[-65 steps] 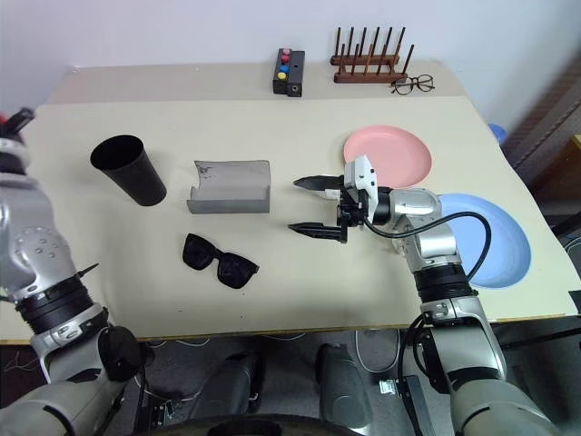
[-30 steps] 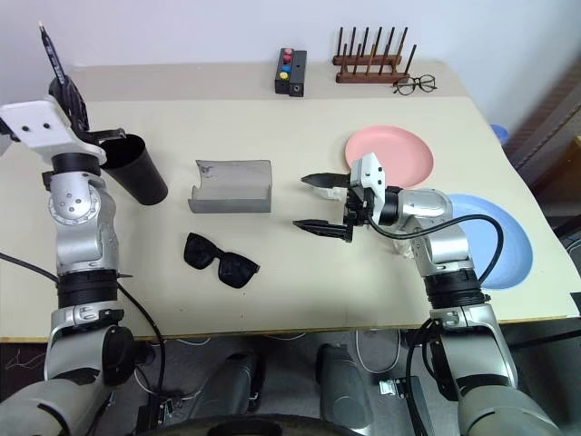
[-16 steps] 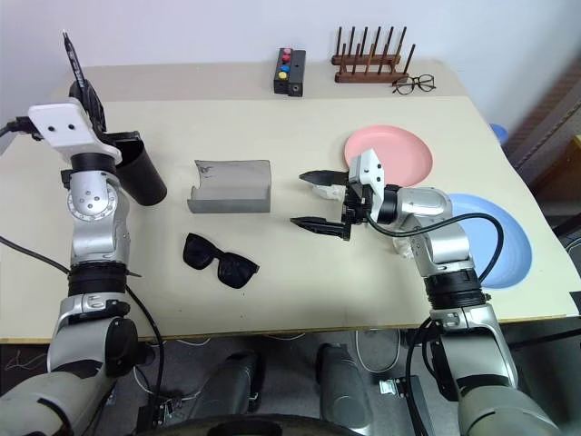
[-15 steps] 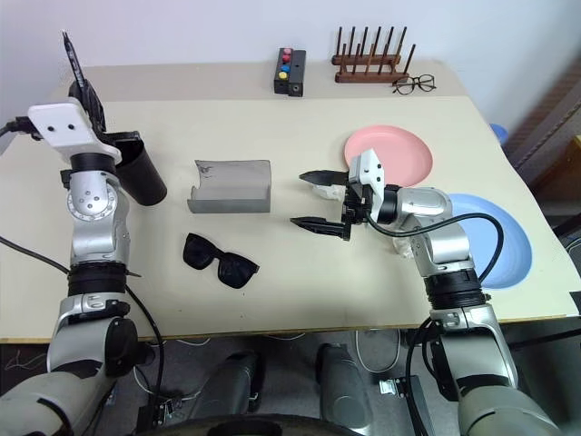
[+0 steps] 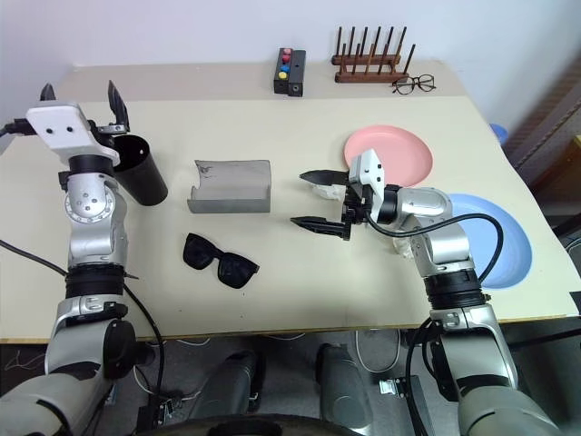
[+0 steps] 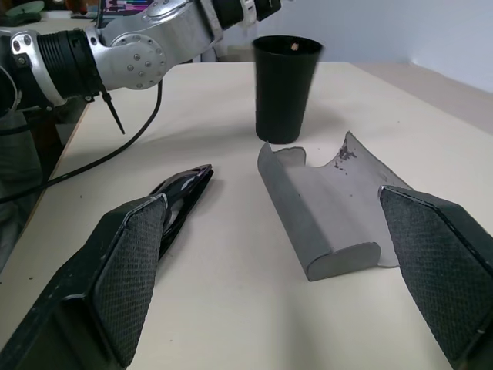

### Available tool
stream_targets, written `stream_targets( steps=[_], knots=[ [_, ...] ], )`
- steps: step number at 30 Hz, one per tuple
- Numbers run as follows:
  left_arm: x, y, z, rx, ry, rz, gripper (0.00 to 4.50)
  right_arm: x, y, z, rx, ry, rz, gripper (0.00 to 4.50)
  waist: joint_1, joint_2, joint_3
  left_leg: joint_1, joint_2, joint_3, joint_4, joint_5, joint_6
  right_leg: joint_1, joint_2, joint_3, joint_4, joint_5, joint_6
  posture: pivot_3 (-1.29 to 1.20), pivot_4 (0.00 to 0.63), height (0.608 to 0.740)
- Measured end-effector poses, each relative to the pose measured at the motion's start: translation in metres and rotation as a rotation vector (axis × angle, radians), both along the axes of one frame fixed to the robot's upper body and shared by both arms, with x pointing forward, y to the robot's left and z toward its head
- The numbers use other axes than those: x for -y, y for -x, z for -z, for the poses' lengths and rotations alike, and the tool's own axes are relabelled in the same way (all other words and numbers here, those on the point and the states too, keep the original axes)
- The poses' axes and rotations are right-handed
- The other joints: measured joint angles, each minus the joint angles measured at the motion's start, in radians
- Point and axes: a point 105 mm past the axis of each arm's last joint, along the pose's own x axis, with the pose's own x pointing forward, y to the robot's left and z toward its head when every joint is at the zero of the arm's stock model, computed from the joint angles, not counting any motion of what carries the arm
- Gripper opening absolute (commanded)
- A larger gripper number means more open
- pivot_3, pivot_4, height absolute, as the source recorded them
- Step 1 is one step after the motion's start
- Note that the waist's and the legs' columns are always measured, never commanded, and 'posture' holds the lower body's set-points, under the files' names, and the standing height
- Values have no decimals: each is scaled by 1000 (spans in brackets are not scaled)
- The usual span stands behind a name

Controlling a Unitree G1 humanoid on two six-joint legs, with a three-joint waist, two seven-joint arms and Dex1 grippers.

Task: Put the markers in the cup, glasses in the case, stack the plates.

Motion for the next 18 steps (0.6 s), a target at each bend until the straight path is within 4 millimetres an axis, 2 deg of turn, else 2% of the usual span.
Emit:
stream_targets(
  steps=[4, 8, 10, 13, 15, 18],
  knots=[
    [3, 4, -7, 20, 19, 45, 4443, 1, -1, 1, 2, -1, 1, 4500, 0, 0, 0, 0, 0, 0, 0, 0, 0, 0, 0, 0, 0, 0, 0, 0, 150, 740],
    [21, 8, -21, 33, 98, 228, 4443, 2, -1, 2, 0, -1, 6, 4500, 0, 0, 0, -1, 0, 0, 0, 0, 0, 0, 0, 0, 0, 0, 0, 0, 150, 740],
    [45, 15, -23, -31, 91, 439, 4443, 6, -2, 2, 1, 9, 16, 4500, -3, 0, 0, -1, 0, 0, 0, 0, 0, -1, -1, 0, 0, 0, 0, 0, 150, 740],
    [91, 31, -20, -178, -32, 753, 4443, 13, -4, 1, 8, 28, 41, 4500, -4, 2, 1, -2, 0, 0, 0, 0, 0, -2, 0, 0, 0, 0, 0, 0, 150, 740],
    [105, 41, -19, -254, -108, 869, 4443, 14, -4, 1, 9, 31, 50, 4500, -6, 2, 1, -2, 1, 0, 0, 0, 0, -2, 1, 0, 1, 0, 0, 0, 150, 740],
    [115, 46, -7, -416, -273, 916, 4443, 18, -7, 3, 9, 42, 80, 4500, -8, 3, 1, -1, 2, 0, 0, 0, 0, -2, 3, 1, 1, -1, -2, 0, 150, 740]
  ],
)
